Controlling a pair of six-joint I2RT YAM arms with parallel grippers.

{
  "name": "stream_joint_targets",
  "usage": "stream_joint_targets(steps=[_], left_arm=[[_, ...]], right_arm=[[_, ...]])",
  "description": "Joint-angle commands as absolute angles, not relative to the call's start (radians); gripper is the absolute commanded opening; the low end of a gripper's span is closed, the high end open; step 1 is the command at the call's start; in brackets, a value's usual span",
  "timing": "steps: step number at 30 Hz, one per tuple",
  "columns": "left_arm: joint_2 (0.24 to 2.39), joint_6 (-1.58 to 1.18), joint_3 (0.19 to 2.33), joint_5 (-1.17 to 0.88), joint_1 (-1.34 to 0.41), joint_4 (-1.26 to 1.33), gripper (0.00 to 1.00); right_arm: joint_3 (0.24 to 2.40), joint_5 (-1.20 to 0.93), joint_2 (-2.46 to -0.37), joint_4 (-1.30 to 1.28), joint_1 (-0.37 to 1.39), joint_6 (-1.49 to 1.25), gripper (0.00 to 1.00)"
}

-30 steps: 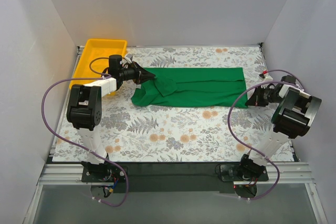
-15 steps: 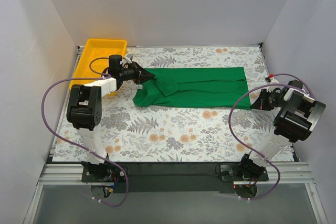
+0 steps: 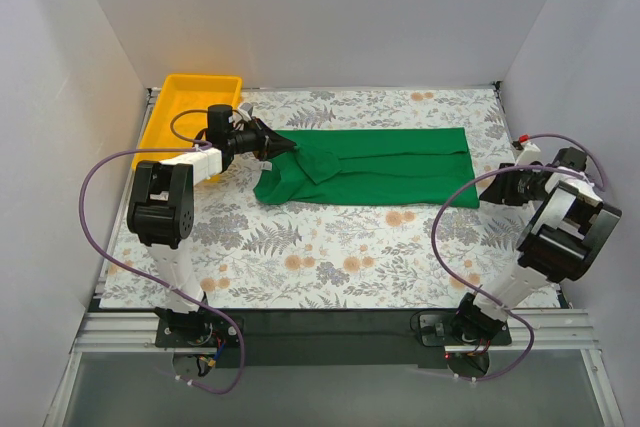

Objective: Fold and stack the t-shirts

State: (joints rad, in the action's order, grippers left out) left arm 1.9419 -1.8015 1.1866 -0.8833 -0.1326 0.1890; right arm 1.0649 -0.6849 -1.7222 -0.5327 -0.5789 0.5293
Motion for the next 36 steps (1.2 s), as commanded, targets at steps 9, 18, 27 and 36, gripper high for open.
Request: stream_joint_targets(steps=[9, 18, 27, 36], left_arm=[[1.997, -1.801, 1.25, -0.894, -0.127, 0.189, 0.0], [2.075, -1.786, 1.298, -0.903, -0.127, 0.178, 0.0], [2.14, -1.767, 1.359, -0.936, -0.127, 0.172, 0.0], [2.201, -1.756, 1.442, -0.989, -0.136, 0.175, 0.0]], right_arm=[[1.04, -0.776, -1.615, -0.567, -0.56, 0.557, 0.49], [1.008, -0.813, -1.549, -0.592, -0.437, 0.569, 0.5], [1.002, -0.799, -1.528, -0.584, -0.285, 0.558, 0.5], [0.98, -0.795, -1.534, -0.565, -0.255, 0.542, 0.5]])
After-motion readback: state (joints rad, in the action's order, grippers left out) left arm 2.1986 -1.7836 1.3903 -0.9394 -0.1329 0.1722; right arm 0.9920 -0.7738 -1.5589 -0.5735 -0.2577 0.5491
